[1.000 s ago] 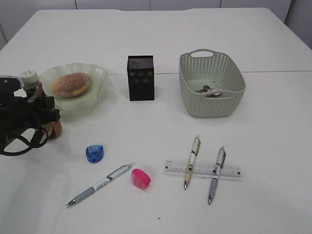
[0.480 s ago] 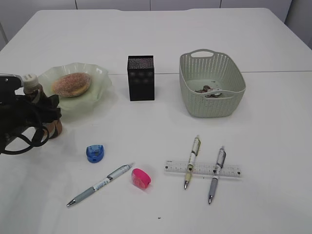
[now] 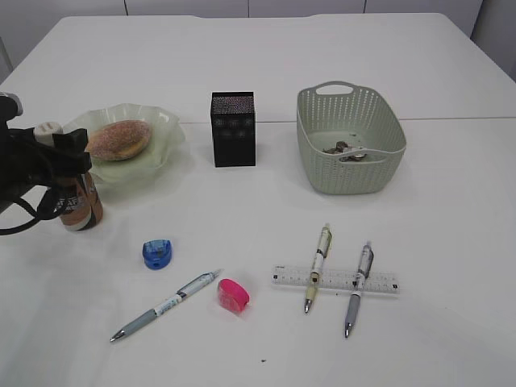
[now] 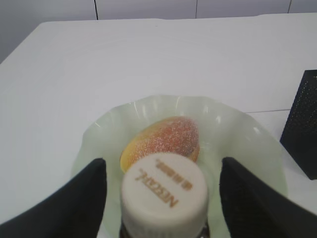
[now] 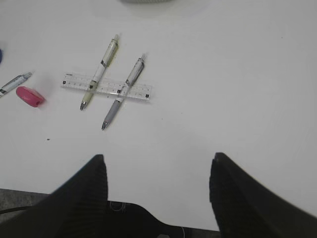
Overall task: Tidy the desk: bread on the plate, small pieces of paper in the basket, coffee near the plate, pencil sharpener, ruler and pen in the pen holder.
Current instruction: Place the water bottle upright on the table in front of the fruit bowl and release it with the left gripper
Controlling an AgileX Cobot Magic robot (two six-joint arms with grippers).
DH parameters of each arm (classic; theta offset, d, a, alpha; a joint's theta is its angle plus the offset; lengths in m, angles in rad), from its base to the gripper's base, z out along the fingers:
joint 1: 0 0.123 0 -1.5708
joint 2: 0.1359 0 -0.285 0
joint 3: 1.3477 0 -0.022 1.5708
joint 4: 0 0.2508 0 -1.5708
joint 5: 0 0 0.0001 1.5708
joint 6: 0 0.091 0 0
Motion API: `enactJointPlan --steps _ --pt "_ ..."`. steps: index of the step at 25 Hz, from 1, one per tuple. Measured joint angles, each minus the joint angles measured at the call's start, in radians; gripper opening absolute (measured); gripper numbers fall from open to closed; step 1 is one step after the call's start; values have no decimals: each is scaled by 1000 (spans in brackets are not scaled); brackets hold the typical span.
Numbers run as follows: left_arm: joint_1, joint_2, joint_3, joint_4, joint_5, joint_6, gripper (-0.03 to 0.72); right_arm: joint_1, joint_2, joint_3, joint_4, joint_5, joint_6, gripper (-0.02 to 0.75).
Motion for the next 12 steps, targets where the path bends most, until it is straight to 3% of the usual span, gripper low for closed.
enactJointPlan --steps 7,12 --pt "0 -129 0 0 76 48 522 0 0 0 0 2 0 477" --pt "0 -293 2 -24 242 54 522 0 0 0 2 4 0 477"
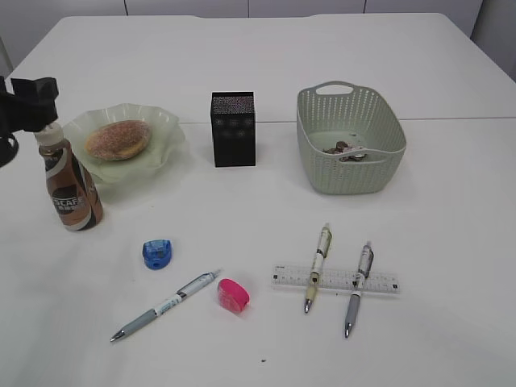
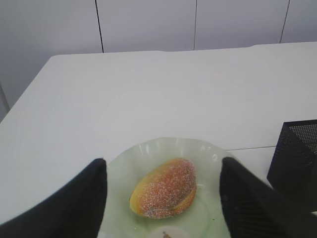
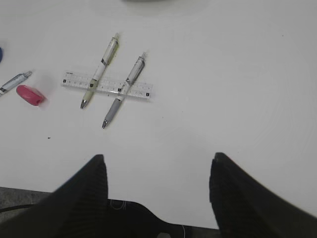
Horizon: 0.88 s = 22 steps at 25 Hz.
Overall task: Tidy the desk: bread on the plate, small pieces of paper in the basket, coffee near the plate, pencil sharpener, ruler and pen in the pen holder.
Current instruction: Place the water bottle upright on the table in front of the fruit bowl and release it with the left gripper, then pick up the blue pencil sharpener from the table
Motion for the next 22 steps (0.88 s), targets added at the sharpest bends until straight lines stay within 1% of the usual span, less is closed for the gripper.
enactJointPlan --steps 2,5,8,11,14,17,20,22 --pt "0 -85 0 -4 100 0 522 0 0 0 0 2 0 477" --pt "0 -215 -2 -4 308 2 522 0 0 0 9 10 0 477" --pt "0 -336 -28 -4 592 2 521 0 0 0 26 20 0 477" --pt "0 -429 -86 7 874 2 521 0 0 0 51 22 0 477" --pt "-8 -485 -188 23 1133 2 521 0 0 0 67 22 0 477" --pt "-30 -498 -311 25 1334 -5 521 0 0 0 73 22 0 477" --pt "-55 -486 -431 28 1502 -61 521 0 0 0 75 22 0 477" --pt "-70 -465 -503 34 1591 -121 521 0 0 0 83 23 0 477"
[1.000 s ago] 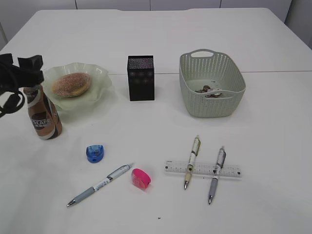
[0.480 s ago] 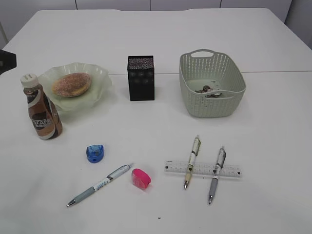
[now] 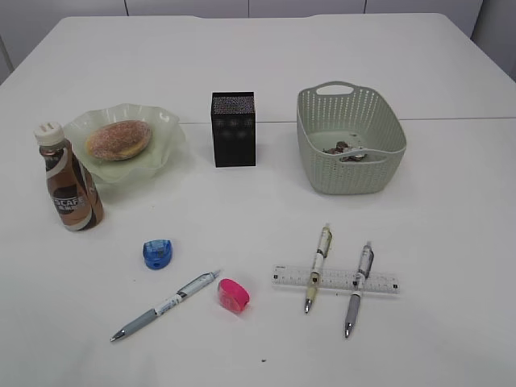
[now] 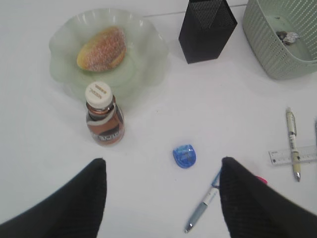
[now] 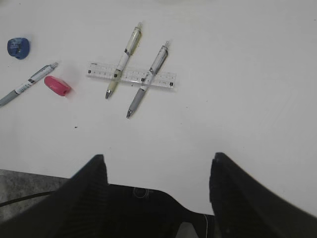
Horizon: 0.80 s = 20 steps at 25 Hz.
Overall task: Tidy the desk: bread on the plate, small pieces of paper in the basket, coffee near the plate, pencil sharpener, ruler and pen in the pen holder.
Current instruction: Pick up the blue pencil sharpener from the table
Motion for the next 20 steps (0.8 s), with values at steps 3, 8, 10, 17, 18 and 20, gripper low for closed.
enactJointPlan --steps 3,8,10,17,18,20 --pt "-25 57 -88 18 155 -88 521 0 0 0 19 6 0 477" --pt "-74 189 -130 26 289 -169 521 0 0 0 39 17 0 477" --pt "-105 242 -130 26 302 -194 521 0 0 0 39 19 0 477" --pt "-223 428 -131 18 245 -223 513 0 0 0 40 21 0 476" --pt "-227 461 -134 16 238 -228 512 0 0 0 40 21 0 476" --pt "-233 527 -139 16 216 -245 512 0 0 0 41 21 0 476"
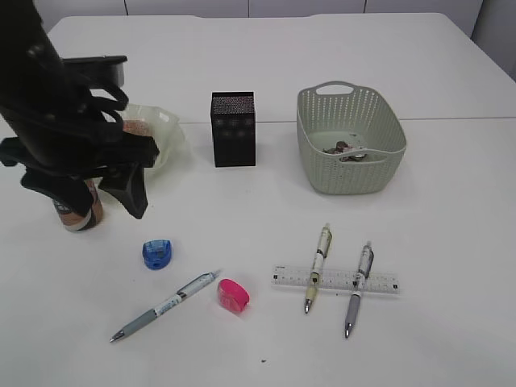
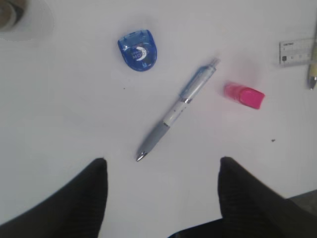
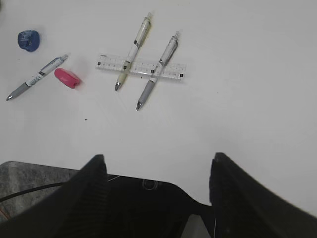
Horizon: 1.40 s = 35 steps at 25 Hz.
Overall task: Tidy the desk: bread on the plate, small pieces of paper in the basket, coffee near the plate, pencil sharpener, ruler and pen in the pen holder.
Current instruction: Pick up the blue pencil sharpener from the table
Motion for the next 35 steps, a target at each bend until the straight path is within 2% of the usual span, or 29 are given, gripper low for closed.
enactJointPlan --steps 7,19,35 --pt "0 177 -48 2 -134 -111 512 0 0 0 6 4 0 477" --pt "15 355 -116 6 -153 -216 512 0 0 0 31 8 0 477" --pt "32 442 -136 24 -166 -228 512 0 0 0 40 8 0 476"
